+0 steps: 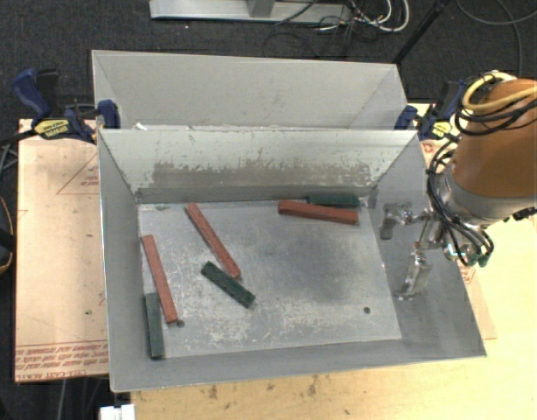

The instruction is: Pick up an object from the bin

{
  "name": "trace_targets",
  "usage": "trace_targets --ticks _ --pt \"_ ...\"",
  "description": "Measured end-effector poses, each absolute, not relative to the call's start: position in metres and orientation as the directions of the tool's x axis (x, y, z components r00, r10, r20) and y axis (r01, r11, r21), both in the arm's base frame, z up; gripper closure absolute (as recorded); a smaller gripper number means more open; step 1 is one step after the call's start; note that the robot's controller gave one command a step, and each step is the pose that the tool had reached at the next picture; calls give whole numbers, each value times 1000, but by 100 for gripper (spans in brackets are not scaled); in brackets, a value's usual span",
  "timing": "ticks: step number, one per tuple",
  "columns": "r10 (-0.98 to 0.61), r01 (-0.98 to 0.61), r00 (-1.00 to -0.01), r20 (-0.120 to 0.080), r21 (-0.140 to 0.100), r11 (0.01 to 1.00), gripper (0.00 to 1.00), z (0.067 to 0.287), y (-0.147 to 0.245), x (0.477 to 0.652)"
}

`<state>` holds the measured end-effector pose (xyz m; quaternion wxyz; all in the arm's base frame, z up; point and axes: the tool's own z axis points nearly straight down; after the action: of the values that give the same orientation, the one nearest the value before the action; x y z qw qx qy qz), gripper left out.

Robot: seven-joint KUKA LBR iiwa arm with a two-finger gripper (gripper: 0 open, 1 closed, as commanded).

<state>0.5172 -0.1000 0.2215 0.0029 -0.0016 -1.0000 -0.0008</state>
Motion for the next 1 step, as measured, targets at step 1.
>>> trace_targets --ticks 1 --pt "1 1 -1000 -1 0 1000 0 225 -100 519"
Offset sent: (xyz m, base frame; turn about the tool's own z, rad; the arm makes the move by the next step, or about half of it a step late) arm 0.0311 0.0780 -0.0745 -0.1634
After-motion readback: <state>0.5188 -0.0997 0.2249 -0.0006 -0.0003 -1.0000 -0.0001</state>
